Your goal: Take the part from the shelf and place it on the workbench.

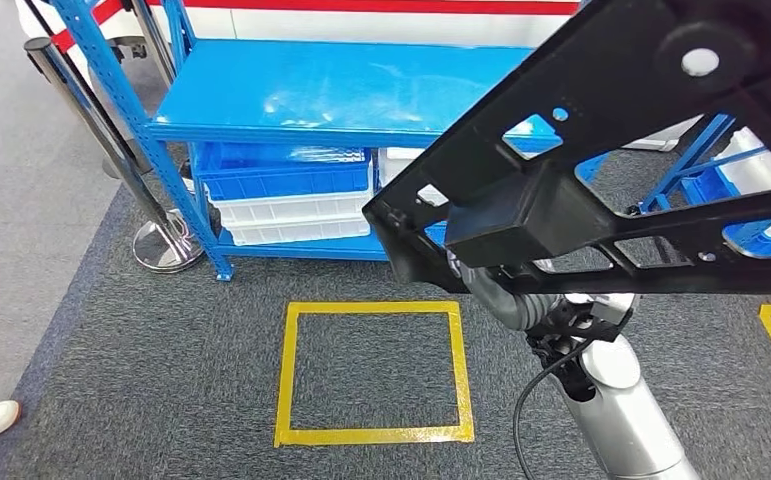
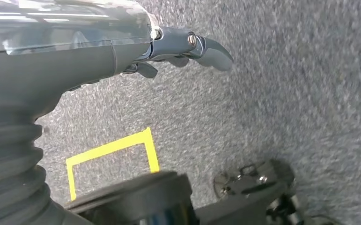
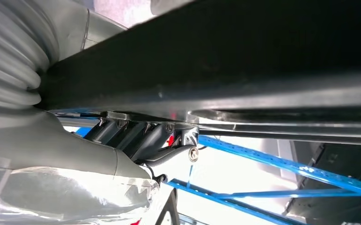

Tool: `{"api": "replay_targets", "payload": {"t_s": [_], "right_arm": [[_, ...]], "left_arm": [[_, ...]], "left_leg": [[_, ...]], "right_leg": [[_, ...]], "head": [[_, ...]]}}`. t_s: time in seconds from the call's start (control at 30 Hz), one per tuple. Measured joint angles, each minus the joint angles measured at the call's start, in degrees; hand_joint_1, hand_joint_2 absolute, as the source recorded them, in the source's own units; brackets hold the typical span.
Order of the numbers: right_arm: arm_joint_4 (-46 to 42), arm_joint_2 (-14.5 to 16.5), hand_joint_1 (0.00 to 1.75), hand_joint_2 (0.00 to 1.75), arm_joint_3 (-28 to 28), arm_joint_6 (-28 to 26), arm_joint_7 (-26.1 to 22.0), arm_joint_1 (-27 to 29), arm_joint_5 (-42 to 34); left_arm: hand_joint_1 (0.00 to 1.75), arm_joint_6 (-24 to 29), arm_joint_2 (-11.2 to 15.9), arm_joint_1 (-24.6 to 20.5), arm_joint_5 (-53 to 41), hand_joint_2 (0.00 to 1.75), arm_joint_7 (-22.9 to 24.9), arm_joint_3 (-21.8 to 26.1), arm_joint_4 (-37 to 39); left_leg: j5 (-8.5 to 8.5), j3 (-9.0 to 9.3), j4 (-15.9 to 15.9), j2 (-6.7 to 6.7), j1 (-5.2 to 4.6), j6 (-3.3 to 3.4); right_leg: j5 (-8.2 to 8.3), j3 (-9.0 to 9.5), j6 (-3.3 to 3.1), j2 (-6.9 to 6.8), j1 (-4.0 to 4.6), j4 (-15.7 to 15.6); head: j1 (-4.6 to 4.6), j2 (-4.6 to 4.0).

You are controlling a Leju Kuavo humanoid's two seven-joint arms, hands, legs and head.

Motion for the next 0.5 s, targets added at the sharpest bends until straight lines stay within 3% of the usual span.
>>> {"api": "replay_targets", "payload": {"t_s": [0.03, 0.07, 0.13, 0.2, 0.27, 0.33, 0.37, 0.43, 0.5], "right_arm": [[-0.01, -0.04, 1.75, 1.75, -0.01, 0.04, 0.04, 0.07, -0.02], [-0.02, -0.10, 1.75, 1.75, -0.02, 0.04, 0.07, 0.11, -0.02], [-0.07, -0.19, 1.75, 1.75, -0.06, 0.01, 0.10, 0.12, -0.03], [-0.32, -0.23, 1.75, 1.75, -0.10, -0.02, 0.11, 0.27, -0.07], [-0.63, -0.23, 1.75, 1.75, -0.31, -0.04, 0.14, 0.76, -0.23], [-0.92, -0.22, 1.75, 1.75, -0.59, -0.04, 0.40, 1.35, -0.38], [-1.12, -0.22, 1.75, 1.75, -0.69, -0.04, 0.61, 1.57, -0.37], [-1.65, -0.23, 1.75, 1.75, -0.86, -0.06, 1.00, 2.05, -0.20], [-2.23, -0.23, 1.75, 1.75, -1.16, -0.06, 1.11, 2.97, -0.08]], "left_arm": [[0.00, 0.01, -0.03, 0.06, -0.05, 1.75, 0.00, 0.00, 0.00], [0.00, 0.01, -0.09, 0.09, -0.12, 1.75, 0.00, 0.00, 0.00], [0.00, 0.01, -0.18, 0.07, -0.25, 1.75, 0.00, 0.00, 0.00], [0.00, 0.01, -0.28, 0.02, -0.33, 1.75, 0.04, -0.01, 0.00], [0.00, 0.02, -0.35, 0.03, -0.44, 1.75, 0.20, -0.02, 0.00], [0.00, 0.04, -0.33, 0.07, -0.51, 1.75, 0.43, -0.02, 0.00], [0.00, 0.08, -0.33, 0.13, -0.49, 1.75, 0.48, -0.01, 0.00], [0.00, 0.15, -0.32, 0.19, -0.41, 1.75, 0.51, 0.00, 0.00], [0.00, 0.20, -0.28, 0.04, -0.54, 1.75, 0.51, -0.01, 0.00]], "left_leg": [[0.11, -0.52, 0.33, 0.40, 0.03, -0.05], [0.13, -0.98, 0.74, 0.83, 0.07, -0.14], [-0.08, -1.71, 1.62, 1.63, 0.02, -0.53], [-0.29, -2.11, 2.28, 2.38, -0.16, -1.09], [-0.30, -2.20, 2.54, 3.23, -0.23, -1.60], [-1.36, -2.57, 3.51, 2.45, -0.05, -2.24], [-2.76, -3.26, 5.24, 1.46, 0.07, -2.52], [-6.68, -5.84, 11.77, -0.45, 0.37, -2.91], [-8.78, -7.88, 17.77, -0.84, 0.51, -3.08]], "right_leg": [[0.73, 0.48, 0.20, -0.08, -0.15, 0.37], [2.20, 2.16, 0.34, -0.32, -0.30, -1.65], [4.21, 7.17, 0.28, -1.80, -0.18, -9.12], [4.19, 9.92, -0.40, -3.03, 0.37, -13.95], [4.00, 9.84, -1.32, -2.55, 0.61, -14.66], [4.34, 9.64, -2.19, -1.68, 0.34, -15.00], [4.57, 9.55, -2.61, -1.29, 0.17, -15.18], [4.89, 9.25, -3.15, -0.51, 0.15, -15.22], [5.07, 9.01, -3.31, 0.45, 0.21, -15.11]], "head": [[0.00, 0.00], [-0.01, 0.00], [-0.01, 0.00], [-0.02, 0.00], [-0.03, 0.00], [-0.02, 0.00], [-0.02, 0.00], [-0.02, 0.00], [-0.02, 0.00]]}}
